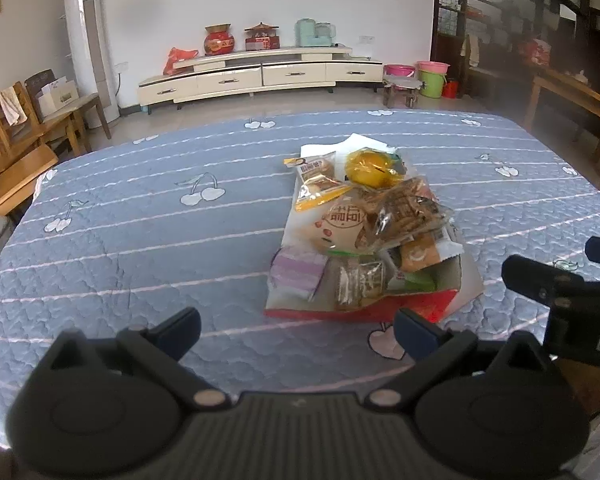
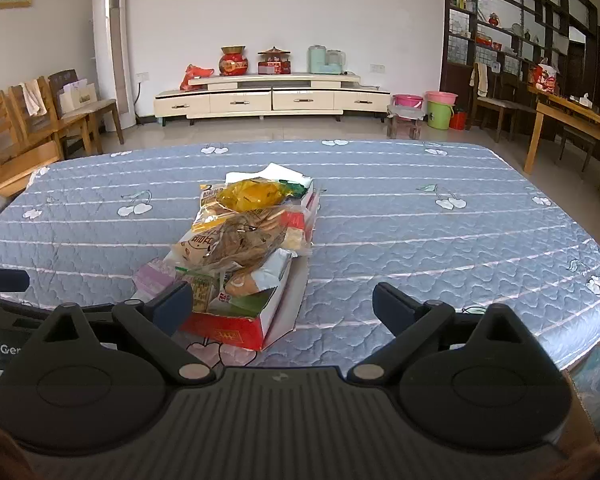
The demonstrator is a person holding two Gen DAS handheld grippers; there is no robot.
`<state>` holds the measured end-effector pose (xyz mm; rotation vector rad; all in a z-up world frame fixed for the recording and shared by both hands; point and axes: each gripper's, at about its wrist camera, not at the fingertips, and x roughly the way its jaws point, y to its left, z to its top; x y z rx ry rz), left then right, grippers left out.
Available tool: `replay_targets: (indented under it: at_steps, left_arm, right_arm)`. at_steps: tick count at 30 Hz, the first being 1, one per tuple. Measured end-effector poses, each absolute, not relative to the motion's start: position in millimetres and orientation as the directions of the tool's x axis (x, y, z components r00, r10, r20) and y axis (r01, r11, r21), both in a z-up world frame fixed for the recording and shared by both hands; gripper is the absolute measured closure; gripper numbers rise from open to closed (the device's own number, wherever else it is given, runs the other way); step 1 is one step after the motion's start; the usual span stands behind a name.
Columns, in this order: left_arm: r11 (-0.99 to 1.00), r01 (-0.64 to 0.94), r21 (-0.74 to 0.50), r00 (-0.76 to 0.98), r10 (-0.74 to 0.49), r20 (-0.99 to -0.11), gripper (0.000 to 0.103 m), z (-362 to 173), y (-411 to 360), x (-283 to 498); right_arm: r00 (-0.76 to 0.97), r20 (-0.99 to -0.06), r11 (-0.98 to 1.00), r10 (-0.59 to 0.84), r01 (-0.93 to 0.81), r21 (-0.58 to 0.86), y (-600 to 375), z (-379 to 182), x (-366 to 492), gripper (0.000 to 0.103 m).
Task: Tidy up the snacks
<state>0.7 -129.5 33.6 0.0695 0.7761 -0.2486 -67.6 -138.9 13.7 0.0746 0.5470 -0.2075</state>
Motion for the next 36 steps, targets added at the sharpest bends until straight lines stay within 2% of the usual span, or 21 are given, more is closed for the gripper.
replay_targets:
  at_steps: [36]
  left_arm:
    - [0.97, 0.241, -0.018, 0.676, -0.181, -0.715, 0.001, 31.9, -126.6, 3.9]
  right_arm:
    - [0.832, -0.532, 0.981, -0.161, 0.195, 0.009, -138.3, 16.4, -71.9, 0.0]
